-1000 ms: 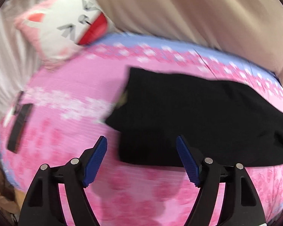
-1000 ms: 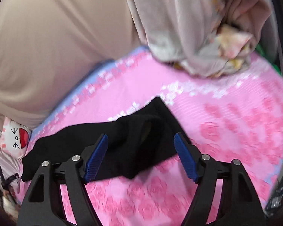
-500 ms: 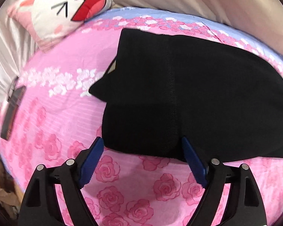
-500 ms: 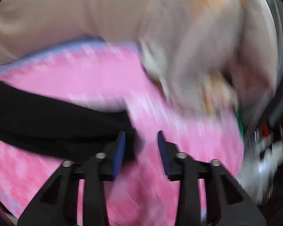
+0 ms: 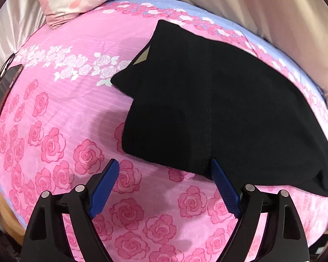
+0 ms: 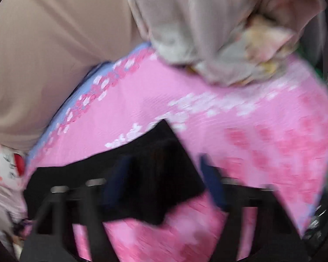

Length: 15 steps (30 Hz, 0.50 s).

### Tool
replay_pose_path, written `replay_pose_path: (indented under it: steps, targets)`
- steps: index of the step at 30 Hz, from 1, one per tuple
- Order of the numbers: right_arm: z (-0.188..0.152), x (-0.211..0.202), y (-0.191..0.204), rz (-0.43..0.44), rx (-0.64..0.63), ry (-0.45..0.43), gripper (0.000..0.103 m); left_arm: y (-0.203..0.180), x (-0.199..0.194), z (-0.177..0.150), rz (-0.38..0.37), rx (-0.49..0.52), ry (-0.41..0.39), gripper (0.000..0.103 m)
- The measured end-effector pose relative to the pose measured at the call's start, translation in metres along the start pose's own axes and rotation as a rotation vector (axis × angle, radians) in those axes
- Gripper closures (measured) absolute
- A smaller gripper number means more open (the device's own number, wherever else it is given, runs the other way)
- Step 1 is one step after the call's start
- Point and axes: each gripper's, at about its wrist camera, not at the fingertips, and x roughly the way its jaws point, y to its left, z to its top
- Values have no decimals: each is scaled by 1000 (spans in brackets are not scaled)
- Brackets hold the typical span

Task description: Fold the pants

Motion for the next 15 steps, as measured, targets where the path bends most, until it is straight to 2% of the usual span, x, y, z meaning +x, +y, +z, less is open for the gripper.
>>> replay_pose_path:
  steps: [2, 3, 4, 5, 7, 8, 10, 11, 13, 15]
  targets:
    - [7, -22, 40, -50, -145, -113, 99, -2, 1, 0, 23, 3, -5, 19]
    - [6, -51, 67, -12, -263, -230, 99, -4, 2, 2, 31, 7, -2, 19]
    - [-3, -81, 91, -43, -406, -346, 99, -4, 2, 2, 31, 7, 0, 19]
    - [-13, -94, 100, -119, -506, -387, 99, -4, 2, 2, 27, 7, 4, 19]
    - [-28, -91, 84, -198, -586, -347, 94, -1, 1, 1, 15, 15, 1, 19]
    - [-40, -78, 58, -252, -582, -260, 89, 0, 1, 1, 10, 18, -2, 19]
    - [-58, -57, 15, -346, -539, -108, 65, 1, 2, 0, -1, 28, -11, 19]
    - [-70, -52, -4, -407, -509, -64, 65, -1, 2, 0, 2, 34, -11, 19]
    - [-87, -60, -29, -406, -437, -65, 65, -3, 3, 1, 16, 54, 0, 19]
    - [-90, -79, -39, -317, -332, -121, 63, -5, 5, 6, 26, 58, 12, 19]
